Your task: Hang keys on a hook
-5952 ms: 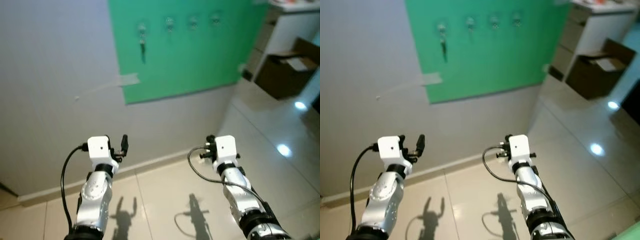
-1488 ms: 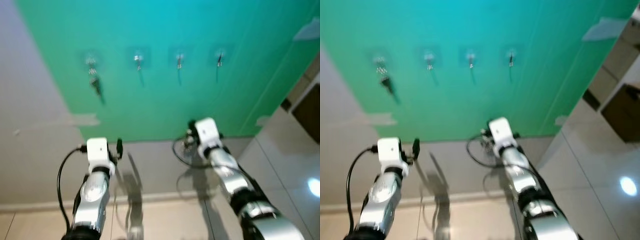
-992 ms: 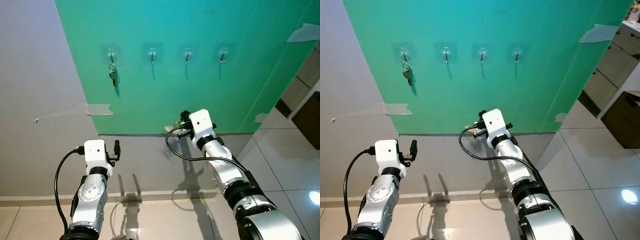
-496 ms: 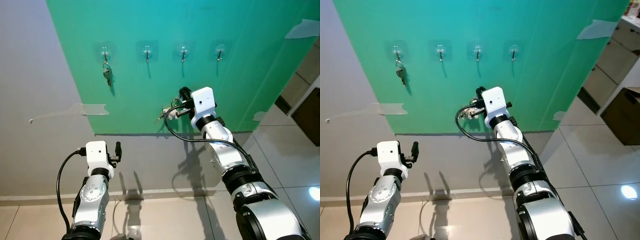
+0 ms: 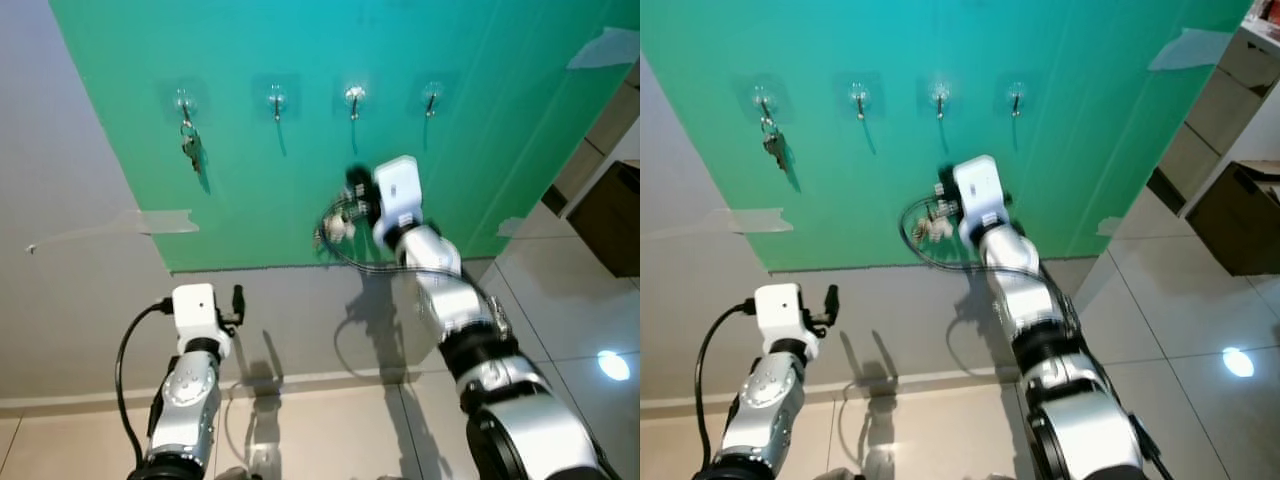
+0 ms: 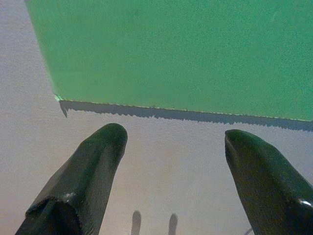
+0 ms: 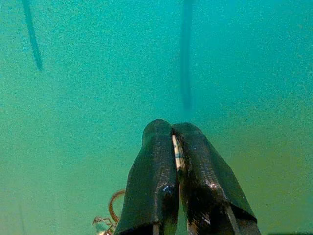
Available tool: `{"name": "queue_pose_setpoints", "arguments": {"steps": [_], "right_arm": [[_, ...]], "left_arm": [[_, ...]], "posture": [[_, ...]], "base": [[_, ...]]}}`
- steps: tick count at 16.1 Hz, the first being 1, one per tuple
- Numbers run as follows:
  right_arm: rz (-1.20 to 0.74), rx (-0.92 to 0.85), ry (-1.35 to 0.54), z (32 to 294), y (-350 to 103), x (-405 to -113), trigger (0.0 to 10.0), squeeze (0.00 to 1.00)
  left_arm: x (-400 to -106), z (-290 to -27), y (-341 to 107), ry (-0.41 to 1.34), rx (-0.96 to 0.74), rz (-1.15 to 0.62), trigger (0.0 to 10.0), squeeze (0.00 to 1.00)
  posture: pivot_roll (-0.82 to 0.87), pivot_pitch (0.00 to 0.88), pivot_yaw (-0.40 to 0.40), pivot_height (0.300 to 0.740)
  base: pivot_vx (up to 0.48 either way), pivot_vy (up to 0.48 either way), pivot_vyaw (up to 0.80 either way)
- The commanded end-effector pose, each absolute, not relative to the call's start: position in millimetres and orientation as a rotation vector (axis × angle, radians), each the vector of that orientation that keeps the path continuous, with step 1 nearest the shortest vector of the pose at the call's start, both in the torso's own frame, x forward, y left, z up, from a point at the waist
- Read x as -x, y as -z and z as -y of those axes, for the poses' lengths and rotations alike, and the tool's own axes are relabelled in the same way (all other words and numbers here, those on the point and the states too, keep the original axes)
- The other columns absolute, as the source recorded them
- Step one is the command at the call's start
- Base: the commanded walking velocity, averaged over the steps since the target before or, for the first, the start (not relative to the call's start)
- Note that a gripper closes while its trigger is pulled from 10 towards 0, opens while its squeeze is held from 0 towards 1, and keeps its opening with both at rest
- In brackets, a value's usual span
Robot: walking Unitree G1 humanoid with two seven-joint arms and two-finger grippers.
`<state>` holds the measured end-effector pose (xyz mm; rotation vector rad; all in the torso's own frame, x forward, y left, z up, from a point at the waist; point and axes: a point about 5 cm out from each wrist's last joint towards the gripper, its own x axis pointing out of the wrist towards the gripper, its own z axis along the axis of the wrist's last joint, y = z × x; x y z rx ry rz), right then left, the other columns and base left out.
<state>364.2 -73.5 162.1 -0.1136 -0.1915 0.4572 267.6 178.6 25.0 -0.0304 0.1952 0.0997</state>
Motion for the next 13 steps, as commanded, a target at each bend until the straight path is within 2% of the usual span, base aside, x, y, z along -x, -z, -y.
{"name": "queue_pose_setpoints", "arguments": {"steps": [1,4,9,13], "right_arm": [[0.300,0.070,-0.475,68.0,-197.0,-367.1,10.0,0.00],[0.324,0.049,-0.506,65.8,-209.8,-363.0,10.0,0.00],[0.261,0.053,-0.528,72.6,-193.2,-352.8,10.0,0.00],[0.304,0.028,-0.584,67.2,-209.7,-345.9,10.0,0.00]], "left_arm": [[-267.7,-178.7,-26.4,-0.107,0.036,-0.188,10.0,0.00],[-268.2,-178.0,-25.7,-0.105,0.038,-0.192,10.0,0.00],[-269.1,-177.5,-25.6,-0.100,0.035,-0.197,10.0,0.00],[-270.1,-175.1,-24.9,-0.092,0.036,-0.202,10.0,0.00]], "posture": [[-0.01,0.000,-0.041,0.740],[-0.02,0.000,-0.040,0.740],[-0.02,0.000,-0.033,0.740],[-0.03,0.000,-0.029,0.740]], "base": [[0.000,0.000,0.00],[0.000,0.000,0.00],[0.000,0.000,0.00],[0.000,0.000,0.00]]}}
